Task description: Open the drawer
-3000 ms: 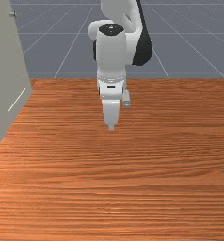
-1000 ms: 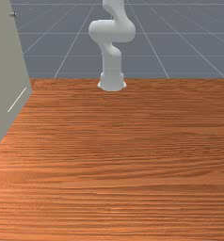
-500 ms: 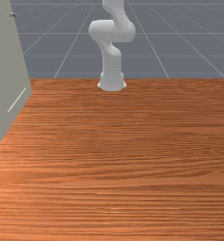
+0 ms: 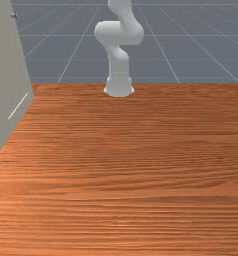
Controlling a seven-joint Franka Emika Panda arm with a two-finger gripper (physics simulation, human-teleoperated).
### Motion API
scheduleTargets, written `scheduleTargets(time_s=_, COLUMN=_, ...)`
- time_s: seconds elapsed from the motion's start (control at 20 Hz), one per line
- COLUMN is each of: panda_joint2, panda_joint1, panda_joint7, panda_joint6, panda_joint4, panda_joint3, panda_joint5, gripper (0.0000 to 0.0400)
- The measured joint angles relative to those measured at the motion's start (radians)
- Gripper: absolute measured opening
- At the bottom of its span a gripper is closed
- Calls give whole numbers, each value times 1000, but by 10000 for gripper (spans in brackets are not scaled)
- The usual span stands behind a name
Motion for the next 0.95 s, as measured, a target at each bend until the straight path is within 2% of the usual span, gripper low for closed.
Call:
scheduleTargets(time_s=0.25, panda_joint2=-60, panda_joint1=18, panda_joint7=6, panda_joint6=2, panda_joint4=-91, panda_joint3=39, panda_joint5=-8, gripper=400)
scheduleTargets(time_s=0.5, panda_joint2=-191, panda_joint1=57, panda_joint7=45, panda_joint6=7, panda_joint4=-228, panda_joint3=135, panda_joint5=-9, gripper=400)
scheduleTargets(time_s=0.95, panda_joint2=-232, panda_joint1=94, panda_joint7=168, panda_joint6=-19, panda_joint4=-272, panda_joint3=332, panda_joint5=21, gripper=400)
